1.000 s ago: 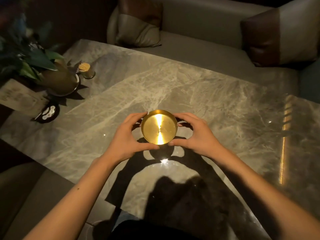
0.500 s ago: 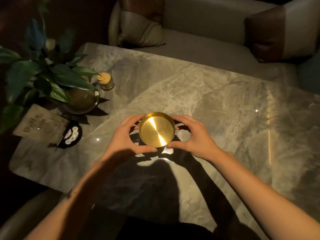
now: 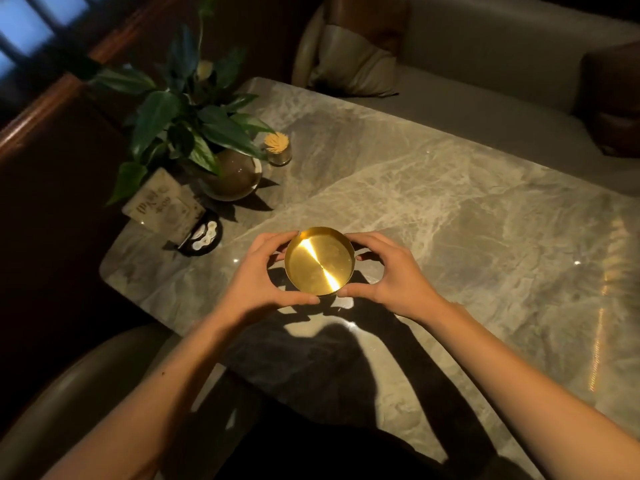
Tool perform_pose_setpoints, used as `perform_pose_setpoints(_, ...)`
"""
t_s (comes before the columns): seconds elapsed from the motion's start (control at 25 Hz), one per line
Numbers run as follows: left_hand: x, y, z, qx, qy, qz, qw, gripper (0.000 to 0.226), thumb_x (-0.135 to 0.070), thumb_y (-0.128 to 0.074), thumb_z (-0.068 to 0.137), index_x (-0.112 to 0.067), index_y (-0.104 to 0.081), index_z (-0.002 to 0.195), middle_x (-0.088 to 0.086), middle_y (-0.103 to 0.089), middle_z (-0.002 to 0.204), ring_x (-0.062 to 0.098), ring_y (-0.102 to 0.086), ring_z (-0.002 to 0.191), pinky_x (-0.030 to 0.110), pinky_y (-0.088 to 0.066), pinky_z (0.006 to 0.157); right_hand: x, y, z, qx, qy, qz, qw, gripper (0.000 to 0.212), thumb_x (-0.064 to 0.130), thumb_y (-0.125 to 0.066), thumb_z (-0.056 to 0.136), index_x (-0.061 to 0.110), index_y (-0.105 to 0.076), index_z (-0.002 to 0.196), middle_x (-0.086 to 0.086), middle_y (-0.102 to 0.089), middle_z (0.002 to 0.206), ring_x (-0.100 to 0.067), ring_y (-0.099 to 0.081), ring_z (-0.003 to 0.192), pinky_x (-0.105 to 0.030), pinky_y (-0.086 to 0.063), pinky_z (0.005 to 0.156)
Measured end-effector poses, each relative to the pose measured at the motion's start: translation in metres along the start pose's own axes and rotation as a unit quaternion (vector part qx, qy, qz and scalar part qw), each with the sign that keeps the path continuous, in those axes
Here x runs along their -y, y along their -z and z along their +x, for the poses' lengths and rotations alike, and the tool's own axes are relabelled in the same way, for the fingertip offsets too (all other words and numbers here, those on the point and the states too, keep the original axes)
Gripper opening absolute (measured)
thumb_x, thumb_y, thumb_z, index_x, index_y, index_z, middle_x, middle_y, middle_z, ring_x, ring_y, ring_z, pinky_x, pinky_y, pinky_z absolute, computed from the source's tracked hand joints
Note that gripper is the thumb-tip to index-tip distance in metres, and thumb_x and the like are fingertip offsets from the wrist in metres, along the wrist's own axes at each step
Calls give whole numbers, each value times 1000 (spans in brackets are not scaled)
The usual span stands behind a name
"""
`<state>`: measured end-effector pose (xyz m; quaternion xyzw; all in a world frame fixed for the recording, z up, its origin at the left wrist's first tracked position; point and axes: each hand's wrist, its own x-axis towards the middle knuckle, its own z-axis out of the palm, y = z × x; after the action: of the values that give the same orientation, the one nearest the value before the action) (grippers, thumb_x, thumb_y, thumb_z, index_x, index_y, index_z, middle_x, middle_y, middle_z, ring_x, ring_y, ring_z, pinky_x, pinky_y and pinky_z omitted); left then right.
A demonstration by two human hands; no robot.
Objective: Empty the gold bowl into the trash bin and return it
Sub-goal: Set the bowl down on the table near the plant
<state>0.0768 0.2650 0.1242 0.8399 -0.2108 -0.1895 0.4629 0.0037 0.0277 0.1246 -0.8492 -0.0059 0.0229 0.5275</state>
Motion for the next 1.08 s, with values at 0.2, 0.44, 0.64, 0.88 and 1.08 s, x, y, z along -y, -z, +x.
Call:
perform_pose_setpoints(0.2,28,17,-27,-21,40,-23,999,105,-54,-91,39,-37,-48,133,-15,-46,129,-6,-48,118,13,-41,96,5,-41,7,29,1,-5,1000,83,33,-91,60,15,-57,133,2,-61,123,-2,-57,109,-11,-44,93)
perform_pose_setpoints(0.44,86,71,-56,-15,49,-43,998,104,-42,-93,46,-27,-45,137,-6,-45,133,2,-49,122,14,-45,98,23,-117,36,51,-3,-26,998,75,28,-88,65,18,-56,133,4,-61,123,-4,-56,112,-24,-48,97)
perform_pose_setpoints(0.64,144,118,-67,-38,56,6,998,107,-38,-93,43,-18,-49,138,-1,-47,131,5,-49,119,16,-43,96,32,-188,69,78,-13,-28,996,83,35,-90,61,16,-55,134,1,-59,126,-6,-55,113,-22,-45,100)
perform_pose_setpoints(0.88,202,154,-71,-26,90,3,996,95,-27,-95,48,-21,-49,132,-3,-44,126,-5,-44,114,11,-40,95,38,-253,100,104,-42,-65,992,86,38,-90,62,13,-52,136,-4,-58,129,-12,-53,116,-19,-40,100)
perform_pose_setpoints(1.08,237,178,-66,-14,99,10,995,104,-20,-96,46,-12,-45,137,1,-43,128,12,-47,121,21,-45,95,42,-293,126,106,-59,-106,987,86,37,-89,63,9,-52,135,-9,-59,130,-20,-54,120,-26,-40,103)
